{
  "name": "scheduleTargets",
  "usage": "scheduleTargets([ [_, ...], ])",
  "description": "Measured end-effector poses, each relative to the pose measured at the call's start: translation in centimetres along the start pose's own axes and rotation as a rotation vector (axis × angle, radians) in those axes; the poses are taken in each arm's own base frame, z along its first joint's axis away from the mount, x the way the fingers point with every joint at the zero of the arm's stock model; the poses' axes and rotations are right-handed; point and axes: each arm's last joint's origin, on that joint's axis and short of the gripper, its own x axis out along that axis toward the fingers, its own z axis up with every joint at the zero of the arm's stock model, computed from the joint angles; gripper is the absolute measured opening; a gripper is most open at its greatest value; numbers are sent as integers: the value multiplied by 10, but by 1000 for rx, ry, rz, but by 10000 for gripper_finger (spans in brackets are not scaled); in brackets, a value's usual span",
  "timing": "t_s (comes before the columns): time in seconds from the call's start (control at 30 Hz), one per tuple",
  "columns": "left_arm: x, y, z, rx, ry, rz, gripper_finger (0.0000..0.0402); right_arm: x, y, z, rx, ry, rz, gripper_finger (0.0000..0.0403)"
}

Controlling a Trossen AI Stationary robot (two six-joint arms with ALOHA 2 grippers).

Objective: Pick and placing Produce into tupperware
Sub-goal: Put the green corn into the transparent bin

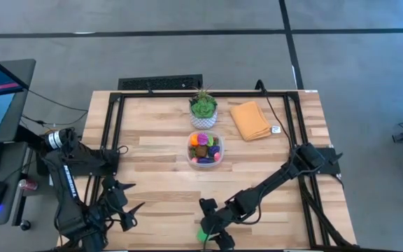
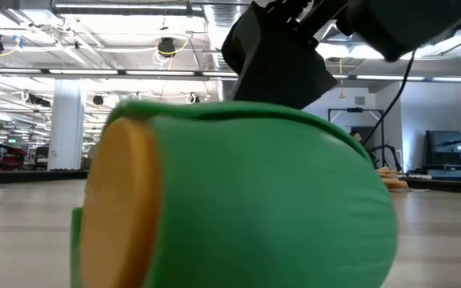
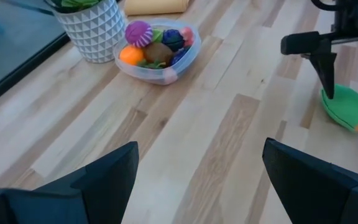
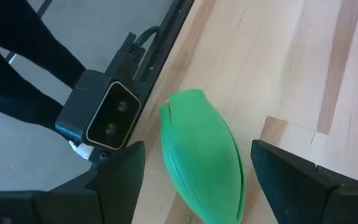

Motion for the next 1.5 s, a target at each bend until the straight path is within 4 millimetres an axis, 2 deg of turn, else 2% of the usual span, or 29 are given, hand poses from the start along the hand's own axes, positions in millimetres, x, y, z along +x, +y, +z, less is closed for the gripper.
scheduleTargets([
  [0.33,1,1,-3,-9,-3,6,334,1,3,-1,-46,2,6,315],
  [0.47,0,1,-4,-17,-3,-1,334,12,-1,-9,-41,38,1,315],
  [0.67,-3,1,-7,-31,12,-6,334,21,-1,-6,-19,29,2,315],
  [1.3,-4,1,-8,-48,16,-8,334,20,-7,-19,94,156,-38,314],
  [1.5,-4,1,-7,-49,15,-8,334,20,-7,-19,142,162,-45,297],
])
